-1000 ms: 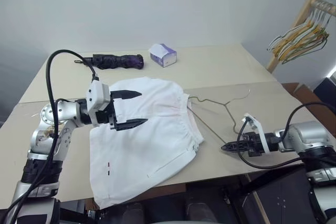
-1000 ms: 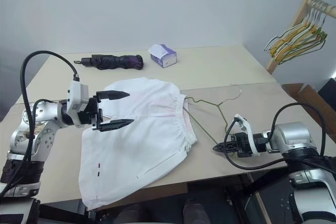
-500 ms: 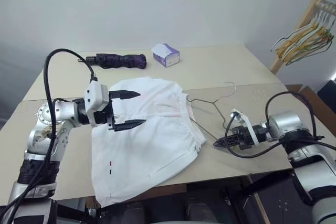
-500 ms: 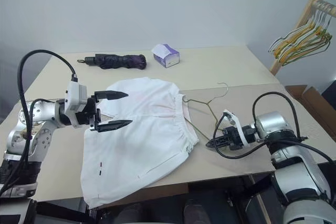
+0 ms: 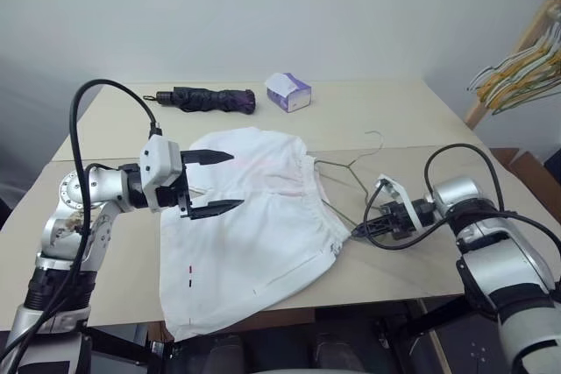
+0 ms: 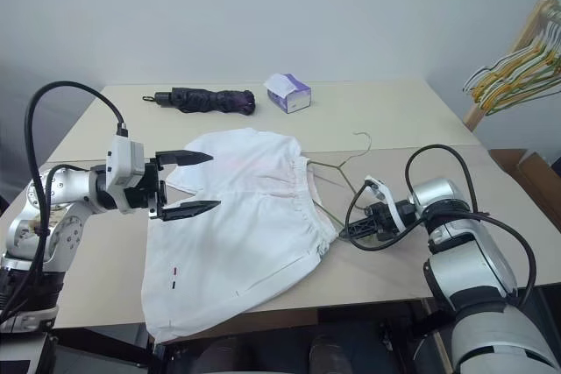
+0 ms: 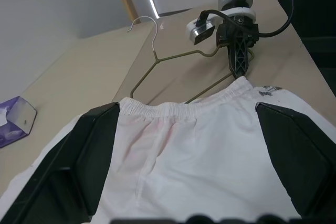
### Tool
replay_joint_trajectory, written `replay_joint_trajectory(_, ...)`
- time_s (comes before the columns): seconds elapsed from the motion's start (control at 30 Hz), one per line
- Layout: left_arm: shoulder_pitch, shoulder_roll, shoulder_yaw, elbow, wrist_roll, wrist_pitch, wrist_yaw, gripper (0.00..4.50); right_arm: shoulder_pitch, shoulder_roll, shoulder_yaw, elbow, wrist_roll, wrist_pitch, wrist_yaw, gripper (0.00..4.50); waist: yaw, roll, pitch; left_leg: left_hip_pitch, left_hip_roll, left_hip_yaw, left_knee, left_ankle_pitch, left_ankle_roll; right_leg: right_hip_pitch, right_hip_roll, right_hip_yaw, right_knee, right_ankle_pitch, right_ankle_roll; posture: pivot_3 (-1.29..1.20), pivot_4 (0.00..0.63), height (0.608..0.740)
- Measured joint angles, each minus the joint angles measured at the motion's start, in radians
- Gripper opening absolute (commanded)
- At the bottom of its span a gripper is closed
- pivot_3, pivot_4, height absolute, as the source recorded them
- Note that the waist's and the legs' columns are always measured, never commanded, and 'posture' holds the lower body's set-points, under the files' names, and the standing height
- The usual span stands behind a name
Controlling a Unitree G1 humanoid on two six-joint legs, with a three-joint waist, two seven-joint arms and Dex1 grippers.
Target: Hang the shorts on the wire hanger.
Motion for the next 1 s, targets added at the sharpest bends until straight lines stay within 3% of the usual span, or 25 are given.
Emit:
replay_joint_trajectory(0.3, 0.0, 0.0, -0.001, -0.004, 0.0, -0.001, 0.003, 4.46, -0.028, 0.024, -0.157, 0.059, -0.014, -0.071, -0.186, 0.0, 0.001, 0.0, 0.0, -0.001, 0.0, 0.0, 0.0, 0.0, 0.0, 0.0, 0.0, 0.0, 0.0, 0.0, 0.0, 0.05, 0.0, 0.74)
replay_joint_trajectory(0.5, -0.019, -0.001, -0.008, 0.027, 0.013, -0.019, -0.007, 4.46, 0.163, -0.105, -0.197, -0.506, -0.078, -0.239, -0.35, 0.0, 0.003, 0.001, 0.0, -0.008, 0.001, 0.0, 0.0, 0.0, 0.0, -0.008, 0.0, -0.001, 0.001, -0.001, 0.001, 0.0, 0.0, 0.74)
replay_joint_trajectory(0.7, -0.186, 0.0, -0.03, 0.206, 0.091, -0.139, -0.049, 4.46, 0.284, -0.138, -0.204, -1.031, -0.131, -0.258, -0.502, 0.0, -0.01, 0.002, 0.0, -0.014, 0.0, 0.0, 0.0, 0.001, -0.001, -0.016, 0.001, 0.0, 0.002, 0.001, -0.001, -0.04, 0.0, 0.74)
replay_joint_trajectory(0.87, -0.365, 0.02, -0.044, 0.416, 0.153, -0.269, -0.124, 4.46, 0.338, -0.168, -0.128, -1.272, -0.194, -0.298, -0.53, 0.0, -0.013, 0.002, -0.001, -0.015, 0.0, 0.001, 0.001, 0.0, -0.001, -0.016, 0.001, 0.0, 0.001, 0.001, -0.001, -0.06, 0.0, 0.74)
replay_joint_trajectory(1.0, -0.468, 0.038, -0.051, 0.525, 0.158, -0.315, -0.225, 4.46, 0.365, -0.189, -0.06, -1.332, -0.236, -0.301, -0.529, 0.0, -0.02, 0.002, 0.0, -0.016, 0.0, 0.001, 0.001, 0.001, -0.001, -0.016, 0.001, 0.0, 0.001, 0.001, -0.001, -0.08, 0.0, 0.74)
